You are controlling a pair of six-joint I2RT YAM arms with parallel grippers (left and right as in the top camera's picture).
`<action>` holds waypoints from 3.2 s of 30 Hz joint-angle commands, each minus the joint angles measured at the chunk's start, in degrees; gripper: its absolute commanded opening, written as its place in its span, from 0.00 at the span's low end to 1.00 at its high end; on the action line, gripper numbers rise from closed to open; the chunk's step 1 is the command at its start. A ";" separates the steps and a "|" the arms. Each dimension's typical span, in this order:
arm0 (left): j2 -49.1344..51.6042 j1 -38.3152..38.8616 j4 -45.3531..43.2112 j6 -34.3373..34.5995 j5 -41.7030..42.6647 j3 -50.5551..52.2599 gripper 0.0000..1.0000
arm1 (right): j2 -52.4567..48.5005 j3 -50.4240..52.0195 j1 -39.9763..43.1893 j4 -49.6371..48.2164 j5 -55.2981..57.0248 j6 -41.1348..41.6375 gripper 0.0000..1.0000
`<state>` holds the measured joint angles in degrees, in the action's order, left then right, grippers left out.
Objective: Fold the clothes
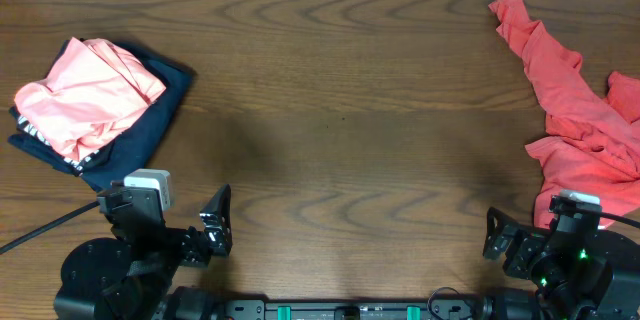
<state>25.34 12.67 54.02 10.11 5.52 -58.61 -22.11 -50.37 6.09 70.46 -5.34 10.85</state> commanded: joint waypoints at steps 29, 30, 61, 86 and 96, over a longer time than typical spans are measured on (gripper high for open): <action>-0.09 0.33 0.15 0.26 -1.07 0.33 0.98 | 21.81 49.13 -7.96 -73.00 2.54 -12.24 0.99; -0.09 0.33 0.15 0.26 -1.07 0.33 0.98 | 21.84 50.12 -7.93 -72.32 2.60 -12.20 0.99; -0.13 0.24 0.31 -0.11 -1.22 0.44 0.98 | 21.51 50.05 -7.93 -66.40 2.54 -12.22 0.99; -24.04 -11.37 -49.27 -2.58 -2.21 54.95 0.98 | 21.51 50.05 -7.93 -66.38 2.54 -12.22 0.99; -25.29 -11.37 -51.39 -2.54 -2.14 58.38 0.98 | 21.51 50.05 -7.93 -66.38 2.54 -12.22 0.99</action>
<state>0.69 1.58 0.84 7.86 3.60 -0.78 -0.89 -0.40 -1.45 3.84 -2.96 -0.69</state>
